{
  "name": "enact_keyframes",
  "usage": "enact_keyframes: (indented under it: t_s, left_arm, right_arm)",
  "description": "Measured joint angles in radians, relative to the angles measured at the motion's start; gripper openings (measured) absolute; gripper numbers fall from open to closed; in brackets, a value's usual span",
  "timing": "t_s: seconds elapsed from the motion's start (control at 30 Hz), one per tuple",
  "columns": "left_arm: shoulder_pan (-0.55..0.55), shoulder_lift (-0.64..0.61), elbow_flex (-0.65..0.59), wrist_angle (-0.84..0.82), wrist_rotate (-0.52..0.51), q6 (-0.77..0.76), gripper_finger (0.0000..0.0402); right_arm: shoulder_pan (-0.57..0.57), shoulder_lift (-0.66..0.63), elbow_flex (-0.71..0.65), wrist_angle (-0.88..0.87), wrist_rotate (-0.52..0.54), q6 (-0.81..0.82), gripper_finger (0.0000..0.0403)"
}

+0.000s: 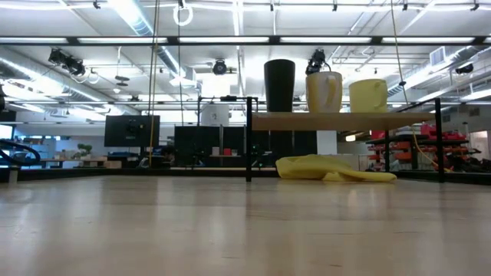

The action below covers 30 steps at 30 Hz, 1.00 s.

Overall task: Stack small to large cups/mugs on shelf
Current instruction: Return to Home Position

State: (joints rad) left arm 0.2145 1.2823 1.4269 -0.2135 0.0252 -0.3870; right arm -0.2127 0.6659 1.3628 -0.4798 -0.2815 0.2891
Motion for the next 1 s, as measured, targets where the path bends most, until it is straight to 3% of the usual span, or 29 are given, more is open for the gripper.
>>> enact_keyframes:
  t_s: [0.13,0.27,0.43,0.63,0.87,1.0]
  left_arm:
    - [0.054,-0.079,0.002,-0.136,-0.032,0.005,0.0039]
    - [0.070,-0.136,0.001,-0.252,-0.157,0.007,0.0040]
    - [0.071,-0.208,-0.048,-0.255,-0.222,0.007,0.0033]
    - [0.105,-0.368,-0.225,-0.203,-0.232,-0.047,0.0028]
    - [0.136,-0.622,-0.453,-0.137,-0.238,-0.110,0.0037]
    - [0.138,-0.772,-0.561,-0.138,-0.280,-0.152,0.0040]
  right_arm:
    - [0.000,-0.056,-0.018,-0.012,0.016,-0.005,0.0022]
    - [0.000,-0.151,-0.088,0.002,0.041,0.007,0.0023]
    - [0.000,-0.300,-0.247,0.118,0.090,0.076,0.0023]
    - [0.000,-0.420,-0.384,0.201,0.090,0.137,0.0022]
    - [0.000,-0.482,-0.477,0.210,0.110,0.184,0.0022]
    - [0.000,-0.500,-0.546,0.315,0.124,0.222,0.0022]
